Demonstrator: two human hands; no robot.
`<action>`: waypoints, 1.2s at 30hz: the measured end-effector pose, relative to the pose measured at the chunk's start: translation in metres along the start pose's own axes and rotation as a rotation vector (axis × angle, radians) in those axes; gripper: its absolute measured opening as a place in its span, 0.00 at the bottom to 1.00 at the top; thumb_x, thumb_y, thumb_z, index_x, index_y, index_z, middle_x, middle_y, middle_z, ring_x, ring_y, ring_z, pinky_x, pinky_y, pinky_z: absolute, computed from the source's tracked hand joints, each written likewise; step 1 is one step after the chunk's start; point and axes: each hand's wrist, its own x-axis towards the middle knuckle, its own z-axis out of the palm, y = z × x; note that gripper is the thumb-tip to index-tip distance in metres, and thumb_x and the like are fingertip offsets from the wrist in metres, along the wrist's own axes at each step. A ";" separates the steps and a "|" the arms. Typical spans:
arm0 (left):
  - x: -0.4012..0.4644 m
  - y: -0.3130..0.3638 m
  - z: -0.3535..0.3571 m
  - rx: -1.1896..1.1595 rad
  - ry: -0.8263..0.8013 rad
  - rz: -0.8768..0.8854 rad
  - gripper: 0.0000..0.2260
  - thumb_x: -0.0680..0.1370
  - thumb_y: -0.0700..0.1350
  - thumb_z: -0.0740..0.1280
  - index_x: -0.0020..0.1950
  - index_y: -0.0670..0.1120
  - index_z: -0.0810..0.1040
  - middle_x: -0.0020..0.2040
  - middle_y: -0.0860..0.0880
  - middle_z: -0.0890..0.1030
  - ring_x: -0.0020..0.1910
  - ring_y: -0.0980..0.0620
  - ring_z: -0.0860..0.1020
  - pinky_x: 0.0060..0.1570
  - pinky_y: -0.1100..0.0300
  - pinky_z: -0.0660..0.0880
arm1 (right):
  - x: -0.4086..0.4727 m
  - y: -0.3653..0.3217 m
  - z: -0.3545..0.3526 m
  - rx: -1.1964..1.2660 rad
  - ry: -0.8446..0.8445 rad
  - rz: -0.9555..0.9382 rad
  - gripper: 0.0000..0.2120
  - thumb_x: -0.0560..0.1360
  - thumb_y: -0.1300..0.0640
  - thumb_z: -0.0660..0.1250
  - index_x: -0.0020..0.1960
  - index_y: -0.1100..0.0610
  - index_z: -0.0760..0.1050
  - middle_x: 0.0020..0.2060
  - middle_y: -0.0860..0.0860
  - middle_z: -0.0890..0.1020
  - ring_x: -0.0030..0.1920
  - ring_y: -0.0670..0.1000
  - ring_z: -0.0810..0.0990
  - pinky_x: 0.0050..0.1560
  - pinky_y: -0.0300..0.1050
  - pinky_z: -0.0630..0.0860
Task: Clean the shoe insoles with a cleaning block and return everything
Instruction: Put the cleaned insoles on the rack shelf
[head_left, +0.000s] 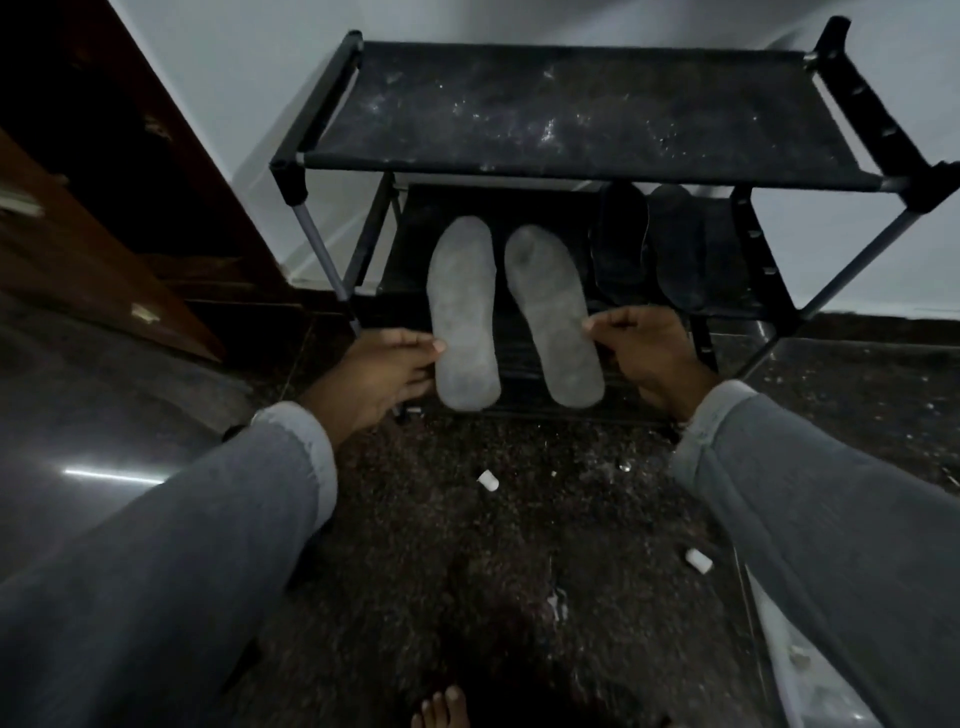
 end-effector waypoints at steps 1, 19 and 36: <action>0.009 0.006 0.005 0.011 -0.006 0.007 0.02 0.79 0.40 0.67 0.50 0.43 0.77 0.46 0.49 0.81 0.43 0.56 0.79 0.33 0.70 0.77 | 0.007 -0.004 0.003 -0.006 0.015 -0.017 0.05 0.76 0.65 0.68 0.42 0.65 0.79 0.28 0.50 0.81 0.27 0.44 0.80 0.29 0.37 0.78; 0.138 0.057 0.027 0.207 0.068 0.117 0.06 0.78 0.40 0.69 0.43 0.43 0.74 0.42 0.50 0.77 0.39 0.59 0.76 0.30 0.68 0.75 | 0.144 -0.024 0.039 -0.321 0.353 -0.054 0.16 0.73 0.55 0.69 0.57 0.62 0.77 0.51 0.58 0.82 0.53 0.57 0.81 0.51 0.47 0.80; 0.118 0.013 0.015 0.753 0.028 0.439 0.33 0.70 0.55 0.76 0.70 0.47 0.68 0.64 0.51 0.74 0.63 0.53 0.73 0.61 0.59 0.70 | 0.080 0.003 0.007 -1.138 -0.185 -0.725 0.14 0.77 0.50 0.67 0.50 0.61 0.77 0.50 0.59 0.77 0.49 0.60 0.77 0.48 0.49 0.74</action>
